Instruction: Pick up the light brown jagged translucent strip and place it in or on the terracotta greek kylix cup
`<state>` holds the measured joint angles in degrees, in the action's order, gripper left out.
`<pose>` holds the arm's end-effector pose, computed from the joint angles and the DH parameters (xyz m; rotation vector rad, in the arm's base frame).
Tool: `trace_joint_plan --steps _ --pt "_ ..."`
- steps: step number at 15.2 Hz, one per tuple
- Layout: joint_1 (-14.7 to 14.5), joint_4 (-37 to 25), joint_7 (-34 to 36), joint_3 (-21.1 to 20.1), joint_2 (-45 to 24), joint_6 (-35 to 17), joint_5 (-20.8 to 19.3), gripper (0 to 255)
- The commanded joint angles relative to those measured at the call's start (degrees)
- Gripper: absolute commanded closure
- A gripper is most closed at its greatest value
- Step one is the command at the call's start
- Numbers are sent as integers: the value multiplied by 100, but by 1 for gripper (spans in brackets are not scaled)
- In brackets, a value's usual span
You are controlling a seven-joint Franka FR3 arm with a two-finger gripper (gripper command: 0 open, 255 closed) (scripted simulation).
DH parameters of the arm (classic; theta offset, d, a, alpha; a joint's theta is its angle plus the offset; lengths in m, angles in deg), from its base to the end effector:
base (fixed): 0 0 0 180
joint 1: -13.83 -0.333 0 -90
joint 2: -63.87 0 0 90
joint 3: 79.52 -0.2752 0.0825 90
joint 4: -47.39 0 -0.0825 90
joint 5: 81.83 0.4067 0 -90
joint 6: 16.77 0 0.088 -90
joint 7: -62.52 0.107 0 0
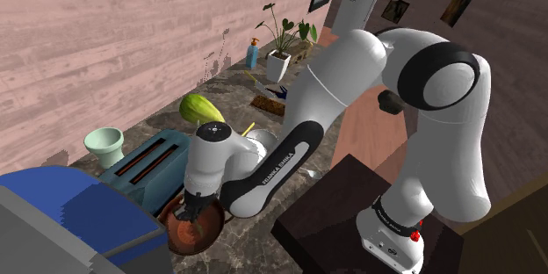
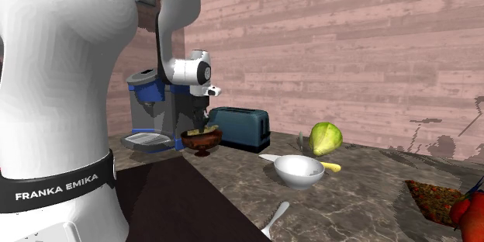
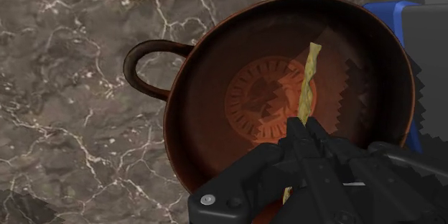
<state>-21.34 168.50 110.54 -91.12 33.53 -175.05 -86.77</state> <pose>0.3899 0.4287 0.1218 -3.0005 -0.0338 -0.0656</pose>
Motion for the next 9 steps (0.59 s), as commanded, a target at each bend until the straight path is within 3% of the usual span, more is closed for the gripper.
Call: trace_joint_plan --steps 1,6,7,9 --pt "-8 -2 6 7 -22 -23 -6 255" --pt "-8 -1 6 6 -21 -22 -6 255" --pt "-8 -1 6 6 -21 -22 -6 0" --pt "-8 -2 6 6 -21 -22 -6 0"
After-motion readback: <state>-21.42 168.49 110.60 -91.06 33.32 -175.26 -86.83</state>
